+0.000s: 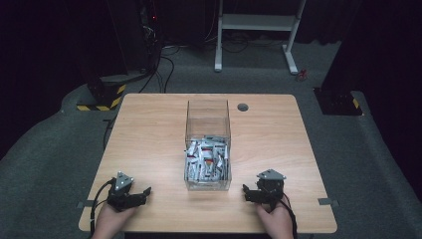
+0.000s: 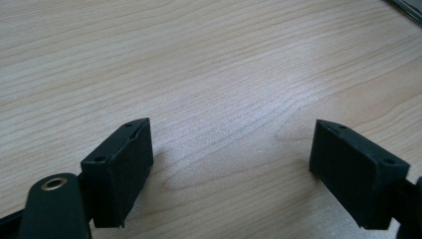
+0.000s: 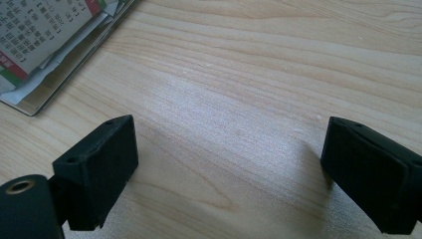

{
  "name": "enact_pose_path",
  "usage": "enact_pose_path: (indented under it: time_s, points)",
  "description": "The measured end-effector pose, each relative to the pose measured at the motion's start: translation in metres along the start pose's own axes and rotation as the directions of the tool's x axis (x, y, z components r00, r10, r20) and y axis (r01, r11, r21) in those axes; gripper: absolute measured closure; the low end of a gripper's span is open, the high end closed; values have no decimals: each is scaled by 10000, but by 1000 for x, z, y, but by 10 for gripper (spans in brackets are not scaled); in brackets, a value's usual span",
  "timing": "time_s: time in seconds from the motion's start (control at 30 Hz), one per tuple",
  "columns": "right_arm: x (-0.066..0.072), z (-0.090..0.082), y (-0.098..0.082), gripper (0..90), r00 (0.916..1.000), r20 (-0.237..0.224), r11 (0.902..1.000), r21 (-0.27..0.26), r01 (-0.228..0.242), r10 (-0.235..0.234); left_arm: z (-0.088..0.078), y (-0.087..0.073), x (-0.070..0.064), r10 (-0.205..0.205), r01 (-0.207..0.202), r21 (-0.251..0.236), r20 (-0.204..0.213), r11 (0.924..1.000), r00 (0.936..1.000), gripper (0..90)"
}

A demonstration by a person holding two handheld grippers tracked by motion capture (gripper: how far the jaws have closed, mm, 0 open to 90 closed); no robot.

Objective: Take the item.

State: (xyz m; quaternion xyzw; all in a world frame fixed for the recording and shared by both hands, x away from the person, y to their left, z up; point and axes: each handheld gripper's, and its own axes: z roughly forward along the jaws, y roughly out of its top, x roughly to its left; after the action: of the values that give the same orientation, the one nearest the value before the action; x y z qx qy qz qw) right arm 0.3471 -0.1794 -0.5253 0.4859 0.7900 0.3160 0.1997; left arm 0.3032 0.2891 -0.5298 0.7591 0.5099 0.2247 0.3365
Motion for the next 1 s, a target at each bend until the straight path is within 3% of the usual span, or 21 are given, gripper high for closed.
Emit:
enact_pose_path:
  time_s: [0.47, 1.0]
  points:
    - [0, 0, 0, 77, 9999, -89, 10000, 6, 81, -80, 0, 0, 0, -285, 285, 2, -287, 9996, 9992, 171]
    - [0, 0, 0, 78, 9997, -153, 9998, 6, 175, -174, -3, 3, 1, -31, 36, 183, -262, 9998, 9997, 153]
